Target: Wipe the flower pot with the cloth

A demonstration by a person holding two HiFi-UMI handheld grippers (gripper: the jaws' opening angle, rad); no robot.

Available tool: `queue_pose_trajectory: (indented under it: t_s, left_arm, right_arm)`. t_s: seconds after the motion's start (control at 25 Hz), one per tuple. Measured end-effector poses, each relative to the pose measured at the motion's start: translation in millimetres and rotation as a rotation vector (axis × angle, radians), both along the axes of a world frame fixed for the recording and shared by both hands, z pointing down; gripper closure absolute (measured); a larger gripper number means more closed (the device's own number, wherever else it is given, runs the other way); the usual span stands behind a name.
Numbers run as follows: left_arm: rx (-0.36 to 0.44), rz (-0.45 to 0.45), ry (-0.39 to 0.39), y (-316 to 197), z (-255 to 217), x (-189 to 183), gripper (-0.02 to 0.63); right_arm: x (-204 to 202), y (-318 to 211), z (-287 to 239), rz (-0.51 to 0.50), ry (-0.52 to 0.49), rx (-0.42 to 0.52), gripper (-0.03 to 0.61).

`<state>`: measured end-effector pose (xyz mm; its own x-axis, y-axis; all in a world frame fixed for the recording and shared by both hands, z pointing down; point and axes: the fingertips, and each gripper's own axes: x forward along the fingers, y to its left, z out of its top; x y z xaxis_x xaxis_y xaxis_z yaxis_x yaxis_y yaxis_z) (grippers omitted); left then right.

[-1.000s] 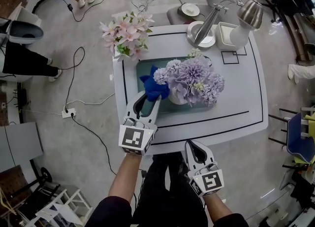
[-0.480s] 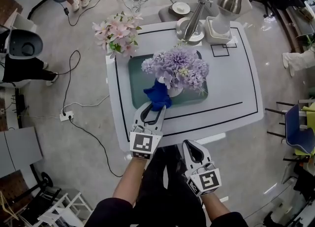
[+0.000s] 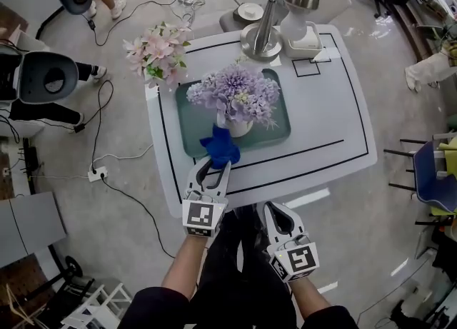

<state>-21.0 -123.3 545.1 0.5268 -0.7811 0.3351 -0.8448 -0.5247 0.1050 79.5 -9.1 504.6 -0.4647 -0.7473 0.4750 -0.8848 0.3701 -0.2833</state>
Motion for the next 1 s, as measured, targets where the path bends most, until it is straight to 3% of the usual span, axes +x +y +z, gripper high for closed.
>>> queue_pose_trajectory:
  t_s: [0.12,0.28,0.56,0.88,1.0]
  left_arm:
    - [0.035,0.056,0.068,8.3,-35.4,24.1,0.488]
    - [0.046,0.120,0.082,3.5,-47.1,52.3,0.488]
    - [0.003,0.088,0.087,-28.2,-13.1,60.4,0.488]
    - [-0.149,0.063,0.038,-25.3,34.8,68.5,0.488]
    - [-0.139,0.072,0.042,-22.5,26.5,79.9,0.488]
  right_arm:
    - [4.5,-1.1,-1.3,0.015,-0.008,0.006,0.569]
    - [9.9,-1.7,-1.3,0.033,-0.018,0.007,0.569]
    - [27.6,-2.5,4.2,0.077,-0.032,-0.009,0.569]
    - [34.0,-7.0,14.4,0.074,-0.059,-0.037,0.569]
    - [36.3,-12.1,14.8,0.079,-0.070,-0.042,0.569]
